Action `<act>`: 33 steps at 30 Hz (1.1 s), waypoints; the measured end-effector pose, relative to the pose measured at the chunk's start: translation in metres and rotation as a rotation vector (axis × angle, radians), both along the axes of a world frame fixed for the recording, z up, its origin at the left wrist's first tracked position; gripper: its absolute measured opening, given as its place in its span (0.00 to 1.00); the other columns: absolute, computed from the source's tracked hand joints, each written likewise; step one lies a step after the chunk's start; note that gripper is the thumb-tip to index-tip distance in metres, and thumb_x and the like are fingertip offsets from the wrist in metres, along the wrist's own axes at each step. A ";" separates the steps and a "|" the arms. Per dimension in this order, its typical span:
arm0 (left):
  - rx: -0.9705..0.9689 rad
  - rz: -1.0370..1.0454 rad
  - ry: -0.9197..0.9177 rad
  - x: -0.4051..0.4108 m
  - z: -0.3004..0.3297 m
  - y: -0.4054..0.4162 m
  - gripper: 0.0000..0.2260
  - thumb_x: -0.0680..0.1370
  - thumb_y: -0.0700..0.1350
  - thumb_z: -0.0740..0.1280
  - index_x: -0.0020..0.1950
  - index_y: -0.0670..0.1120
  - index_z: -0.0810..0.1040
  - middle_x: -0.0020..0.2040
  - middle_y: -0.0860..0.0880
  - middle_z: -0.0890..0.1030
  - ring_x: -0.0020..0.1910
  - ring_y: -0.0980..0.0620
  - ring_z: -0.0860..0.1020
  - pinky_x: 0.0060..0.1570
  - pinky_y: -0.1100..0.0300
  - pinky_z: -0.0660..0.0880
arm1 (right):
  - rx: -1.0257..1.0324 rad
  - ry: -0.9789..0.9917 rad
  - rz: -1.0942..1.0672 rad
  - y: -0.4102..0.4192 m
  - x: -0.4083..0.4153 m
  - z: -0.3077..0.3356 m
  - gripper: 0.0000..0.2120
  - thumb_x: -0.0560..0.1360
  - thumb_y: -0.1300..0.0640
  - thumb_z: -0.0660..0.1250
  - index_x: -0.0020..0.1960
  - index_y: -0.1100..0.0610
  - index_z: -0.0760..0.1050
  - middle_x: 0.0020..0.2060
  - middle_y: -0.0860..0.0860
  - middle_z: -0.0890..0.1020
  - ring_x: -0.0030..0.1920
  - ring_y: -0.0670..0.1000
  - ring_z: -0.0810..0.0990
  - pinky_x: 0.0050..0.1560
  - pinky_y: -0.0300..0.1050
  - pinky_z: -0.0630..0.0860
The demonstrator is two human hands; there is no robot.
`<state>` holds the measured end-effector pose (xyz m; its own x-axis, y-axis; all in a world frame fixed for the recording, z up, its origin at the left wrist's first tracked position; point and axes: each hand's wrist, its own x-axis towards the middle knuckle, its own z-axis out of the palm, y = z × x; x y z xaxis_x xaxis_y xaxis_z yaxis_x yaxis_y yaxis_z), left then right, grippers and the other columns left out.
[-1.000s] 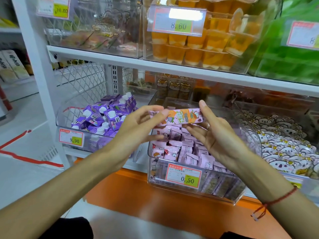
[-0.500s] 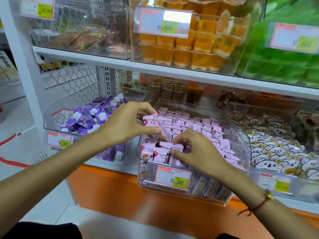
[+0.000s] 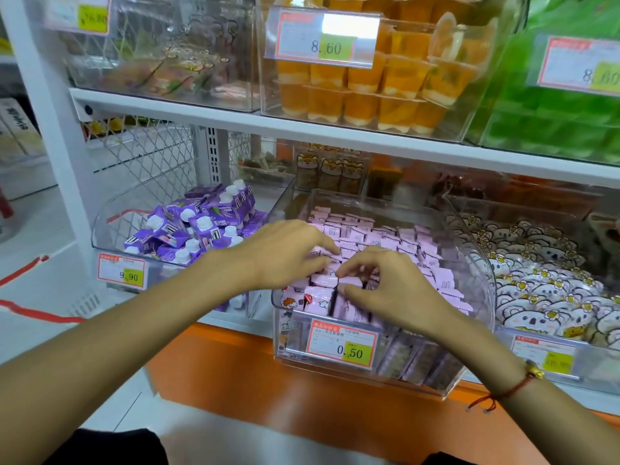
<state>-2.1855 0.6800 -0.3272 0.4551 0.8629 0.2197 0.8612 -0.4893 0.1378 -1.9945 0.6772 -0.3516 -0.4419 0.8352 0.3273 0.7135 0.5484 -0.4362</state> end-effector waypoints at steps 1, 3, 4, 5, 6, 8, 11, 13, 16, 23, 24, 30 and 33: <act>0.116 0.026 -0.100 -0.005 -0.005 -0.006 0.12 0.79 0.49 0.64 0.62 0.55 0.77 0.61 0.55 0.79 0.60 0.53 0.74 0.55 0.54 0.73 | 0.015 0.009 0.012 0.001 -0.001 0.001 0.06 0.71 0.51 0.71 0.48 0.49 0.81 0.43 0.46 0.80 0.41 0.44 0.77 0.43 0.42 0.74; 0.290 0.093 -0.340 -0.017 -0.014 -0.019 0.14 0.77 0.45 0.67 0.62 0.55 0.76 0.60 0.57 0.77 0.59 0.56 0.74 0.55 0.56 0.73 | 0.043 -0.007 0.037 0.003 -0.003 0.001 0.08 0.71 0.48 0.72 0.49 0.49 0.82 0.41 0.45 0.79 0.40 0.41 0.75 0.41 0.37 0.71; 0.302 0.133 -0.464 -0.021 -0.018 -0.024 0.14 0.76 0.45 0.68 0.62 0.54 0.76 0.58 0.57 0.77 0.56 0.57 0.75 0.53 0.57 0.73 | 0.048 -0.034 0.049 0.004 -0.005 0.001 0.09 0.71 0.48 0.72 0.49 0.50 0.82 0.39 0.44 0.78 0.38 0.40 0.74 0.39 0.36 0.69; 0.257 0.175 -0.583 -0.024 -0.021 -0.028 0.15 0.75 0.45 0.69 0.61 0.54 0.76 0.57 0.58 0.77 0.54 0.58 0.75 0.51 0.58 0.74 | 0.046 -0.058 0.058 0.006 -0.008 0.000 0.09 0.71 0.48 0.72 0.48 0.51 0.83 0.37 0.43 0.77 0.36 0.39 0.73 0.39 0.35 0.68; 0.166 0.219 -0.695 -0.026 -0.025 -0.030 0.15 0.75 0.46 0.70 0.61 0.53 0.75 0.55 0.58 0.77 0.51 0.59 0.76 0.49 0.59 0.75 | 0.040 -0.068 0.064 0.008 -0.012 0.000 0.08 0.71 0.50 0.73 0.47 0.52 0.83 0.35 0.42 0.76 0.35 0.39 0.72 0.38 0.34 0.68; -0.046 0.275 -0.876 -0.027 -0.032 -0.032 0.14 0.75 0.46 0.70 0.60 0.52 0.75 0.54 0.59 0.78 0.47 0.62 0.78 0.46 0.63 0.75 | 0.037 -0.026 0.063 0.010 -0.019 -0.002 0.04 0.71 0.53 0.73 0.43 0.53 0.84 0.32 0.39 0.76 0.32 0.39 0.74 0.37 0.32 0.70; -0.217 0.275 -1.028 -0.026 -0.039 -0.031 0.11 0.76 0.41 0.68 0.58 0.49 0.76 0.55 0.52 0.80 0.45 0.58 0.78 0.47 0.65 0.74 | 0.041 0.087 0.049 0.010 -0.023 -0.006 0.02 0.70 0.55 0.74 0.41 0.53 0.84 0.29 0.39 0.78 0.32 0.37 0.76 0.35 0.28 0.70; -0.239 0.262 -1.062 -0.026 -0.040 -0.031 0.11 0.76 0.40 0.68 0.57 0.50 0.76 0.55 0.52 0.80 0.45 0.57 0.79 0.47 0.63 0.75 | 0.012 0.074 0.066 0.009 -0.022 -0.006 0.04 0.71 0.54 0.74 0.42 0.53 0.84 0.31 0.42 0.80 0.33 0.36 0.76 0.35 0.27 0.70; -0.236 0.264 -1.061 -0.027 -0.039 -0.031 0.10 0.76 0.42 0.68 0.56 0.52 0.76 0.55 0.54 0.80 0.46 0.56 0.79 0.50 0.58 0.76 | -0.126 0.003 0.156 0.011 -0.017 0.001 0.06 0.73 0.54 0.71 0.46 0.55 0.84 0.38 0.45 0.81 0.38 0.39 0.78 0.40 0.31 0.72; -0.158 0.262 -0.904 -0.030 -0.041 -0.031 0.12 0.75 0.46 0.68 0.57 0.58 0.74 0.53 0.60 0.78 0.44 0.65 0.79 0.50 0.62 0.75 | -0.126 -0.063 0.057 0.048 -0.008 0.032 0.05 0.74 0.55 0.69 0.49 0.52 0.82 0.45 0.46 0.84 0.40 0.43 0.79 0.39 0.30 0.73; -0.160 0.263 -0.911 -0.030 -0.043 -0.031 0.12 0.75 0.46 0.68 0.57 0.58 0.74 0.53 0.60 0.78 0.44 0.63 0.79 0.51 0.60 0.76 | -0.126 -0.149 0.033 0.054 -0.012 0.031 0.06 0.73 0.53 0.71 0.49 0.52 0.82 0.43 0.46 0.83 0.38 0.42 0.78 0.38 0.33 0.72; -0.156 0.242 -0.941 -0.029 -0.044 -0.030 0.14 0.75 0.44 0.69 0.59 0.56 0.75 0.54 0.57 0.79 0.45 0.58 0.80 0.54 0.51 0.77 | -0.200 -0.287 -0.022 0.072 -0.031 0.027 0.06 0.70 0.51 0.73 0.44 0.52 0.84 0.34 0.45 0.83 0.32 0.41 0.76 0.39 0.40 0.74; -0.142 0.243 -0.904 -0.029 -0.044 -0.030 0.14 0.75 0.43 0.67 0.57 0.59 0.74 0.55 0.56 0.79 0.44 0.60 0.80 0.52 0.54 0.77 | -0.060 -0.321 -0.016 0.067 -0.033 0.021 0.06 0.71 0.49 0.72 0.44 0.51 0.84 0.39 0.45 0.83 0.35 0.41 0.75 0.37 0.37 0.71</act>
<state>-2.2145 0.6497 -0.3708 -0.0319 0.9574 0.2869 0.4749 -0.2380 0.8472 -2.0273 0.7437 -0.3311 -0.5011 0.8565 0.1237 0.8282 0.5161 -0.2184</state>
